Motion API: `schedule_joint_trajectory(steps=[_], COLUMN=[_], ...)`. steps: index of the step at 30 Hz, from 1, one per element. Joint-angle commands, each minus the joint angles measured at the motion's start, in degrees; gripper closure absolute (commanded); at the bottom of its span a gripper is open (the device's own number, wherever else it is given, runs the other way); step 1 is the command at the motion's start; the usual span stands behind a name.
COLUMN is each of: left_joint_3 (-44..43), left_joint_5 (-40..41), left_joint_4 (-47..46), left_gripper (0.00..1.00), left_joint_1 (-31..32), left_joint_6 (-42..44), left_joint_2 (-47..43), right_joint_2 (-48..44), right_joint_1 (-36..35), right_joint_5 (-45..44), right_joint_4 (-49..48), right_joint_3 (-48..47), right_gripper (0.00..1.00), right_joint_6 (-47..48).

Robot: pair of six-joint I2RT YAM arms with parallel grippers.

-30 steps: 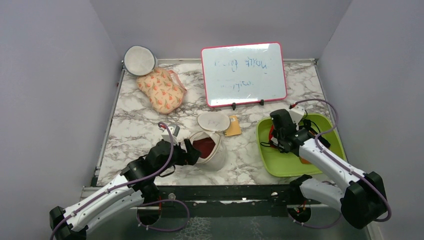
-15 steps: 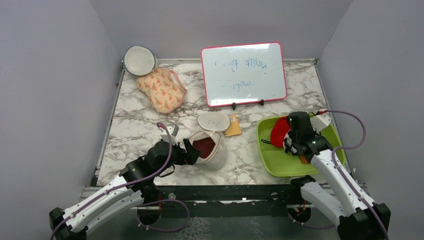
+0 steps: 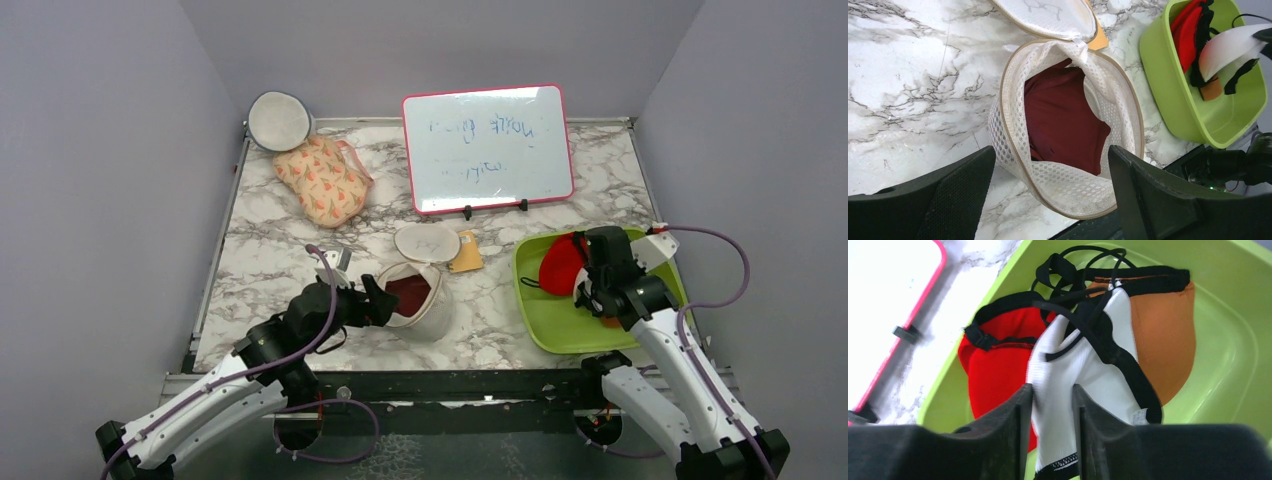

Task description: Unzip the laundry bag and remove the bra

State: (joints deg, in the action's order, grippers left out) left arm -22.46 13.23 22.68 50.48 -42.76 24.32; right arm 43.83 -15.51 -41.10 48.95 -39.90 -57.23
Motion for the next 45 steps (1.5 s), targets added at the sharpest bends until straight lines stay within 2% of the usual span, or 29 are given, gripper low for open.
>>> schedule_joint_trajectory(steps=[1,3,4,7,10,13,17,19,21,25,28,30,33,36,39,42,45], left_joint_3=[-1.0,-1.2,-1.4,-1.6,-1.8,-2.1,-2.1,-1.8,-1.2,0.8,2.0,2.8,3.5,4.8,6.3,7.3,8.1], left_joint_5=[2.1,2.1,2.1,2.2,2.5,3.2,4.2,4.0,3.6,2.2,1.0,0.4,-0.2,-0.7,-2.0,-3.4,-4.2], left_joint_4=[0.8,1.0,1.2,1.4,1.5,1.4,1.4,1.4,1.4,0.1,-1.0,-2.1,-2.7,-3.7,-6.1,-7.4,-8.3], left_gripper=[0.23,0.23,0.23,0.23,0.23,0.23,0.21,0.21,0.21,0.22,0.29,0.40,0.55,0.66,0.78,0.94,1.00], left_joint_1=[0.1,0.1,0.1,0.1,0.1,0.1,0.1,0.1,0.1,0.1,0.1,0.1,0.1,0.1,0.1,0.1,0.1], left_joint_6=[-0.3,-0.3,-0.3,-0.4,-0.1,0.3,0.4,0.2,-0.4,-2.3,-3.0,-3.3,-4.4,-5.5,-6.6,-8.2,-9.7], left_joint_2=[-2.3,-2.6,-2.5,-2.0,-1.5,-1.4,-1.2,-0.8,-0.3,0.2,0.8,1.1,1.3,1.2,0.9,1.1,1.2], right_joint_2=[1.1,2.1,2.2,1.6,-0.6,-3.2,-5.2,-4.2,-1.4,6.3,11.1,13.5,16.8,21.0,25.9,32.2,36.6], right_joint_1=[0.3,0.3,0.3,0.3,0.3,0.3,0.3,0.3,0.3,0.1,-1.9,-6.2,-15.8,-23.3,-29.7,-34.2,-35.6], right_joint_5=[-0.2,1.0,1.4,2.5,7.8,20.0,43.4,53.8,59.5,71.6,78.1,79.0,74.9,74.3,72.2,65.4,62.6], right_joint_4=[-3.2,-3.7,-4.1,-6.0,-11.6,-19.4,-32.0,-36.3,-37.8,-40.5,-43.0,-43.1,-42.8,-45.7,-48.0,-45.1,-43.8], right_joint_3=[2.0,2.0,1.9,1.8,1.7,2.0,3.5,3.6,2.4,-0.8,-2.5,-4.5,-6.9,-7.9,-9.5,-13.1,-15.3], right_gripper=[0.54,0.41,0.37,0.30,0.25,0.24,0.20,0.14,0.08,0.07,0.08,0.08,0.08,0.11,0.20,0.33,0.48], right_joint_6=[-0.8,-0.9,-0.5,2.7,10.0,19.5,28.9,30.2,28.3,28.5,28.6,30.0,32.1,31.1,30.6,30.5,31.0])
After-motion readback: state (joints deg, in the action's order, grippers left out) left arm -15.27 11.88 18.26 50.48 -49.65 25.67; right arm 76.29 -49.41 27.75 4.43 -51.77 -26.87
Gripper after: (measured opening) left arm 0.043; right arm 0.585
